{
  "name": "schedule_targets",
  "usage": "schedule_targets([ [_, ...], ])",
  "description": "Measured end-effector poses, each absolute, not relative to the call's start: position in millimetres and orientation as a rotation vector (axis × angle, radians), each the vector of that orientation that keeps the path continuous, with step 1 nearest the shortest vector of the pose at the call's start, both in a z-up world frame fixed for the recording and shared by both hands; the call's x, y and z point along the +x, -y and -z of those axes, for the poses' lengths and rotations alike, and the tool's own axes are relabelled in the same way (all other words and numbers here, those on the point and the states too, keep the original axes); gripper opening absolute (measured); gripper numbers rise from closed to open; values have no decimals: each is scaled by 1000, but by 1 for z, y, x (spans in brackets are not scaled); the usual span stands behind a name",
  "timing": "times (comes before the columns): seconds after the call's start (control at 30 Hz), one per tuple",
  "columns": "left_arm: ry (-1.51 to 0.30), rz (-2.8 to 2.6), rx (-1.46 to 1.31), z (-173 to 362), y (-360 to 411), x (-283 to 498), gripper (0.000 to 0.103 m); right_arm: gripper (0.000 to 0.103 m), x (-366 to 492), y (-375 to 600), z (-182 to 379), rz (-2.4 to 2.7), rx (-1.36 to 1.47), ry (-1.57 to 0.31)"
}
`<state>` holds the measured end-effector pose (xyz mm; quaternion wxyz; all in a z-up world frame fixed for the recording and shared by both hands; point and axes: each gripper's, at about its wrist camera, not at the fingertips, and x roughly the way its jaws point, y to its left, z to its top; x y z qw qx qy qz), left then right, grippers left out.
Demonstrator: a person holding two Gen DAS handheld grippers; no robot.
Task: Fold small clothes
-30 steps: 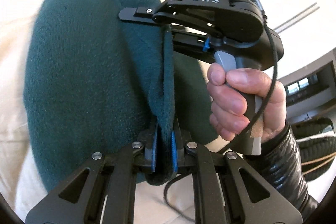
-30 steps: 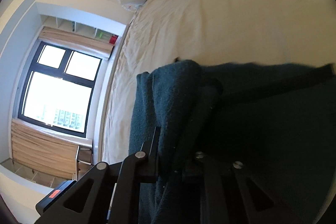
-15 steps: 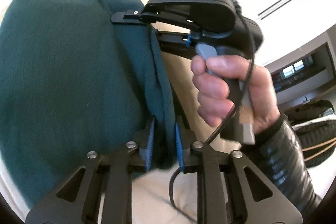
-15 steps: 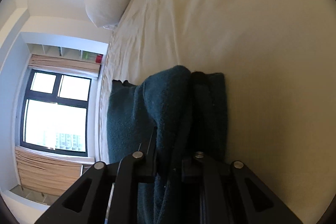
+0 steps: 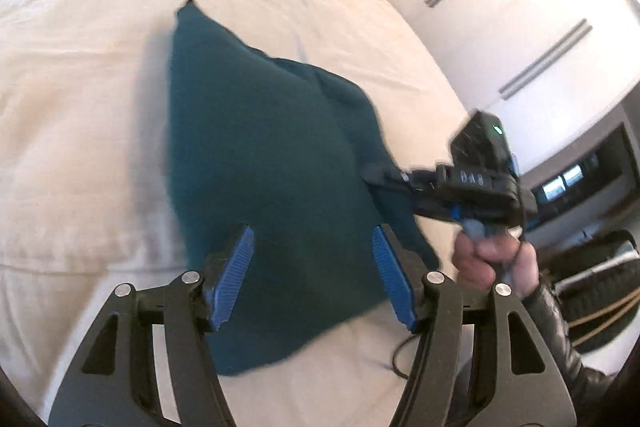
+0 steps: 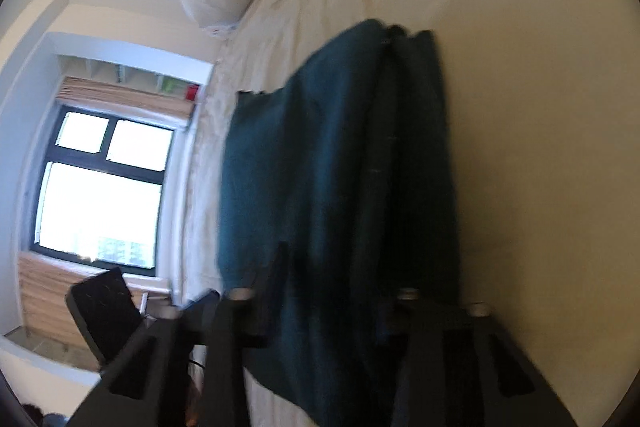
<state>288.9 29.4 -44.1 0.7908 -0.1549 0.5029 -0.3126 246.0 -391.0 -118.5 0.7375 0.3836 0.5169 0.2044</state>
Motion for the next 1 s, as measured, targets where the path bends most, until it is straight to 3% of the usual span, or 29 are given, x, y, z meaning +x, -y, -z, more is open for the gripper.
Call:
schedule_targets([
  [0.4,-1088,696,-300,98,7,284,61,14,231,409,109,-413,854,-1067],
  [0.63,-1130,681,-270,131,-2,309,60,12,236,422,147,-439,967,-1054],
  [0.77,-1118,682,-261,124,-16,311,60,20,227,421,132,-418,923,-1073],
  [0.87,-1060,669,-249,116,-18,311,60,40,209,424,101,-310,808,-1024],
  [1.0,-1003,646,-236,105,-30,331,60,41,196,417,62,-302,724,-940],
])
